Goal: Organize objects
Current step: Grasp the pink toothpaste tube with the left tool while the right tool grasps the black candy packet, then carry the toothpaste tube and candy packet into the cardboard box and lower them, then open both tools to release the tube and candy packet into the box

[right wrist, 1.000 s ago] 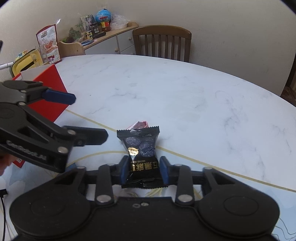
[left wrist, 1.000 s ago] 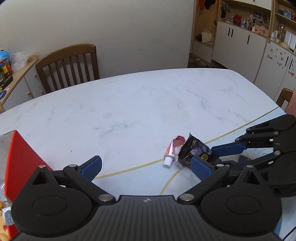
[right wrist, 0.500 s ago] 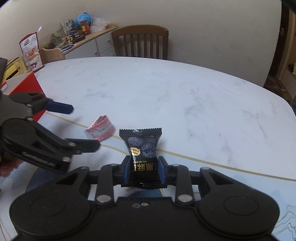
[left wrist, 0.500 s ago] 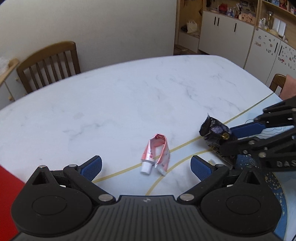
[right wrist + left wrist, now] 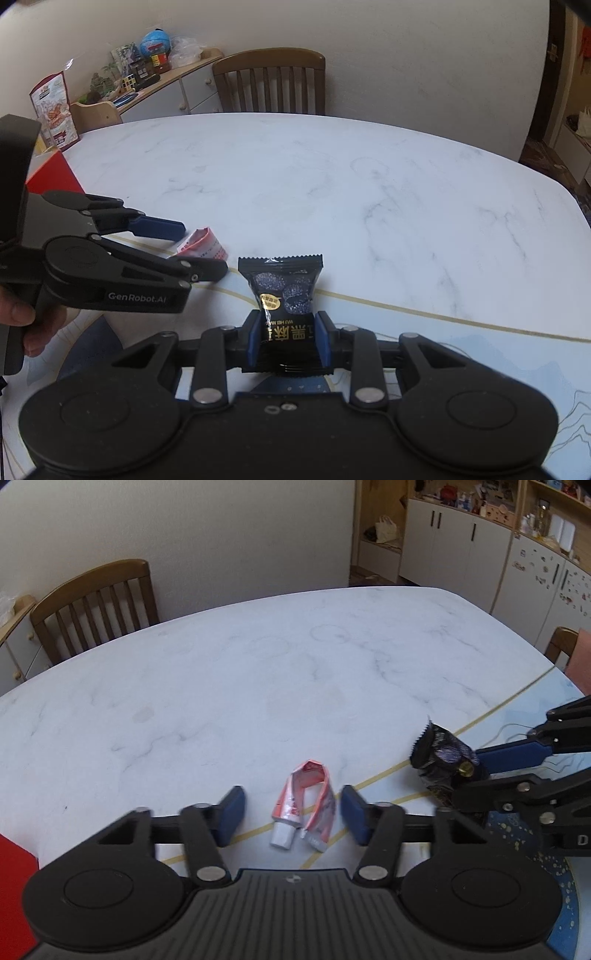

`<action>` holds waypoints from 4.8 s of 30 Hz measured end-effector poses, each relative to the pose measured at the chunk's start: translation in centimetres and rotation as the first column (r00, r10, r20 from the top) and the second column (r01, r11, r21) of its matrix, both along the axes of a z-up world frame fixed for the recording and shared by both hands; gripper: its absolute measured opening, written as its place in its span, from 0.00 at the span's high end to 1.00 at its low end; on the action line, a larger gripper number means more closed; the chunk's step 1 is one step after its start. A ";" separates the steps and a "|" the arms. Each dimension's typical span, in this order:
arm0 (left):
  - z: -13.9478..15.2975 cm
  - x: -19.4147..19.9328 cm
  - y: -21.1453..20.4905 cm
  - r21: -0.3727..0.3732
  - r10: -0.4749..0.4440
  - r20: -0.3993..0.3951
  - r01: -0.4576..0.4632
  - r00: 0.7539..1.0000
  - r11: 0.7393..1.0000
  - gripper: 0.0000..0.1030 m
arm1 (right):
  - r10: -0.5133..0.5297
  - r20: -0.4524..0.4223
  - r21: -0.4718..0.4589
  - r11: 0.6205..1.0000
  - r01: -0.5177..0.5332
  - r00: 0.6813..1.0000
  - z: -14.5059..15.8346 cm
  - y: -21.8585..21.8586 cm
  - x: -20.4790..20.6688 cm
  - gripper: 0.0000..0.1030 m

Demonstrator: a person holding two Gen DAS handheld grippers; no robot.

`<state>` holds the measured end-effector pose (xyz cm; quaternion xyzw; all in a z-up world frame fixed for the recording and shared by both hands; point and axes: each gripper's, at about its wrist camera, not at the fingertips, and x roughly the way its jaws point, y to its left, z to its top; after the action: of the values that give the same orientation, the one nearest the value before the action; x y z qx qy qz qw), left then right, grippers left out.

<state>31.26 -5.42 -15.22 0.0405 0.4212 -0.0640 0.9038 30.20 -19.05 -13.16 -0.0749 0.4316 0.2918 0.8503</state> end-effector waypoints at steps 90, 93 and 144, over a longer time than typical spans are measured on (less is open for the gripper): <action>9.3 -14.4 31.1 0.016 0.224 -0.043 -0.224 0.974 0.975 0.67 | 0.165 0.048 -0.125 0.980 -0.158 0.985 8.3 35.0 -11.6 0.72; 8.2 -13.4 31.5 0.021 0.221 -0.072 -0.220 0.973 0.975 0.67 | 0.167 0.033 -0.153 0.975 -0.160 0.985 7.1 36.0 -10.6 0.72; 12.8 -19.6 30.7 -0.091 0.245 0.034 -0.241 0.969 0.966 0.36 | 0.217 0.060 0.008 0.976 -0.217 0.974 11.2 32.5 -13.4 0.36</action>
<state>11.70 25.26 -2.46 -0.0490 0.3994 0.0303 0.9149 16.82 13.45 -2.01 -0.1241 0.3933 0.3837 0.8263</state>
